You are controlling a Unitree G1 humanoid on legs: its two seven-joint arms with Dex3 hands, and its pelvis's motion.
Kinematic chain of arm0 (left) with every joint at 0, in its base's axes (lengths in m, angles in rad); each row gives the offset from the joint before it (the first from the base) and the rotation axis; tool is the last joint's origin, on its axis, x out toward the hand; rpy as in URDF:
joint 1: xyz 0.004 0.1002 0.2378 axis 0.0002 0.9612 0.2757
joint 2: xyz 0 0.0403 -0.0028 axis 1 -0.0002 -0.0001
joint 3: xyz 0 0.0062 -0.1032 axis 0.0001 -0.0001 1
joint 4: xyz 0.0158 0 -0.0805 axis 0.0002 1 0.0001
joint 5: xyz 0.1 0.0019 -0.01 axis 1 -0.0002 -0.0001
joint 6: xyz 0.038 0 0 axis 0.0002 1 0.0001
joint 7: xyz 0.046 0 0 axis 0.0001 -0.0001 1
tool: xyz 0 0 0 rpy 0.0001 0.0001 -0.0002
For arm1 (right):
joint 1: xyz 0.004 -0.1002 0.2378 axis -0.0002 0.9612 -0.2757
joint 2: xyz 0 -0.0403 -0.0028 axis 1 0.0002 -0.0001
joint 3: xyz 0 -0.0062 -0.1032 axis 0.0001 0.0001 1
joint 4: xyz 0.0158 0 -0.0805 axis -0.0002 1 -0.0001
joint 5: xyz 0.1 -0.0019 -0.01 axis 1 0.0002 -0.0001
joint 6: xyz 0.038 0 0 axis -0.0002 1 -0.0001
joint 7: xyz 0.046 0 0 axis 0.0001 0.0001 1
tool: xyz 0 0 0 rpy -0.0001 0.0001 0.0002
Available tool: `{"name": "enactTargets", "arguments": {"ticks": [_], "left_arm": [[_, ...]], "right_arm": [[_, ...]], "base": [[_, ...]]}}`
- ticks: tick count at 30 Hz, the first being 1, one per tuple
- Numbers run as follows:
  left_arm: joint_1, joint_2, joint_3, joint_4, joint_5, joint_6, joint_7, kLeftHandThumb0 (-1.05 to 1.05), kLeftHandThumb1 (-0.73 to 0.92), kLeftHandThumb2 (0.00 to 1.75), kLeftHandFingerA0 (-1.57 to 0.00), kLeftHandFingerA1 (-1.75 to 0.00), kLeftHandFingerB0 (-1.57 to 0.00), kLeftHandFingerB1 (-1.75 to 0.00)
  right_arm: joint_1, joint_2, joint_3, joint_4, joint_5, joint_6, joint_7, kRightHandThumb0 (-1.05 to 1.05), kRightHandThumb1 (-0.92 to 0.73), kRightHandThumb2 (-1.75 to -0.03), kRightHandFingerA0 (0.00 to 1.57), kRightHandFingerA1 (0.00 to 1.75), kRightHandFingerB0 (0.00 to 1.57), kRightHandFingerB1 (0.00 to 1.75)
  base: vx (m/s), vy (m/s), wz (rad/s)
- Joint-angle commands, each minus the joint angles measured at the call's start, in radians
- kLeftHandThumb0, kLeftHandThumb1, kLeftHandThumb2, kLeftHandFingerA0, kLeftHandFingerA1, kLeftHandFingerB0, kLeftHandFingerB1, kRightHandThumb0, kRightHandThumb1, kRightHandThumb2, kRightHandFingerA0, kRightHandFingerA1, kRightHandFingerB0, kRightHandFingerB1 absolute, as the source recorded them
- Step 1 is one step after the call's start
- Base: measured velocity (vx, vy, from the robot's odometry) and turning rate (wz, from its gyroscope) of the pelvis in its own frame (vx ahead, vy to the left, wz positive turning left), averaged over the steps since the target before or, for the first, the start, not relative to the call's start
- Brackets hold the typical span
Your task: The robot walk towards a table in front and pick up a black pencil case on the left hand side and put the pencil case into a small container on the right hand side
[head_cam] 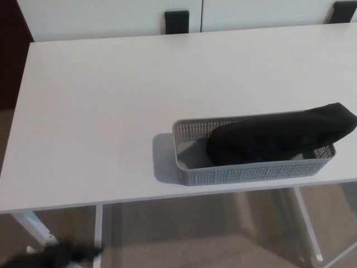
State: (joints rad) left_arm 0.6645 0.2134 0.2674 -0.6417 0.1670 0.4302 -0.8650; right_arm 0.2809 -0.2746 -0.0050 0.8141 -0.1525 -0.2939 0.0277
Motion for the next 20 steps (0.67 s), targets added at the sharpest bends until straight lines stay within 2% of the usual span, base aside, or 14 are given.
{"name": "enactTargets", "arguments": {"ticks": [1, 2, 3, 5, 7, 10, 11, 12, 16, 17, 20], "left_arm": [[0.375, 0.139, 0.093, 0.287, -0.29, -0.508, -0.38, -0.79, 0.69, 0.66, -0.4, -0.44, -0.33, -0.35], [0.324, 0.13, 0.059, 0.336, -0.249, -0.454, -0.311, -0.77, 0.63, 0.69, -0.41, -0.41, -0.31, -0.36], [0.253, 0.119, 0.009, 0.398, -0.177, -0.363, -0.208, -0.73, 0.64, 0.66, -0.39, -0.4, -0.3, -0.34], [0.186, 0.096, -0.031, 0.48, -0.117, -0.347, -0.11, -0.69, 0.66, 0.61, -0.33, -0.37, -0.3, -0.32], [0.064, 0.051, -0.092, 0.614, -0.017, -0.301, 0.06, -0.69, 0.66, 0.6, -0.3, -0.34, -0.29, -0.32], [-0.033, 0.024, -0.117, 0.765, 0.047, -0.373, 0.221, -0.7, 0.67, 0.61, -0.28, -0.36, -0.28, -0.32], [-0.136, 0.009, -0.138, 0.963, 0.118, -0.444, 0.399, -0.71, 0.69, 0.61, -0.27, -0.39, -0.24, -0.32], [-0.18, 0.01, -0.142, 1.052, 0.136, -0.464, 0.47, -0.71, 0.7, 0.61, -0.26, -0.39, -0.24, -0.32], [-0.282, 0.017, -0.112, 1.257, 0.111, -0.488, 0.568, -0.7, 0.7, 0.61, -0.21, -0.38, -0.19, -0.31], [-0.341, 0.028, -0.075, 1.361, 0.065, -0.456, 0.556, -0.38, 0.41, 1.0, 0.0, -0.51, 0.0, -0.49], [-0.363, 0.032, -0.069, 1.398, 0.05, -0.456, 0.551, -0.38, 0.41, 1.0, 0.0, -0.51, 0.0, -0.49]], "right_arm": [[0.045, -0.003, 0.016, 0.09, -0.017, -0.096, -0.019, -0.25, -0.7, -0.6, 0.66, 0.62, 0.55, 0.48], [0.04, 0.0, 0.014, 0.103, -0.013, -0.102, -0.015, -0.24, -0.7, -0.6, 0.64, 0.56, 0.55, 0.49], [0.034, 0.005, 0.011, 0.121, -0.005, -0.106, -0.008, -0.24, -0.7, -0.6, 0.65, 0.55, 0.55, 0.48], [0.032, 0.008, 0.012, 0.127, -0.005, -0.107, -0.011, -0.24, -0.7, -0.6, 0.66, 0.56, 0.55, 0.48], [0.027, 0.013, 0.017, 0.138, -0.009, -0.118, -0.018, -0.24, -0.7, -0.6, 0.66, 0.57, 0.55, 0.48], [0.012, 0.024, 0.03, 0.157, -0.022, -0.119, -0.033, -0.25, -0.7, -0.6, 0.67, 0.56, 0.55, 0.47], [0.026, 0.022, 0.029, 0.14, -0.02, -0.12, -0.033, -0.24, -0.7, -0.6, 0.63, 0.52, 0.54, 0.47], [0.027, 0.023, 0.03, 0.138, -0.021, -0.119, -0.039, -0.24, -0.7, -0.6, 0.62, 0.5, 0.53, 0.46], [0.017, 0.029, 0.02, 0.137, -0.007, -0.113, -0.045, -0.23, -0.7, -0.6, 0.6, 0.49, 0.51, 0.45], [0.004, 0.021, 0.02, 0.142, -0.012, -0.114, -0.05, -0.24, -0.71, -0.61, 0.61, 0.48, 0.51, 0.45], [0.006, 0.015, 0.019, 0.115, -0.01, -0.097, -0.04, -0.26, -0.71, -0.61, 0.62, 0.48, 0.51, 0.44]], "base": [[0.0, 0.0, 0.0], [0.0, 0.0, 0.0], [0.0, 0.0, 0.0], [0.0, 0.0, 0.0], [0.0, 0.0, 0.0], [0.0, 0.0, 0.0], [0.0, 0.0, 0.0], [0.0, 0.0, 0.0], [0.0, 0.0, 0.0], [0.0, 0.0, 0.0], [0.0, 0.0, 0.0]]}}
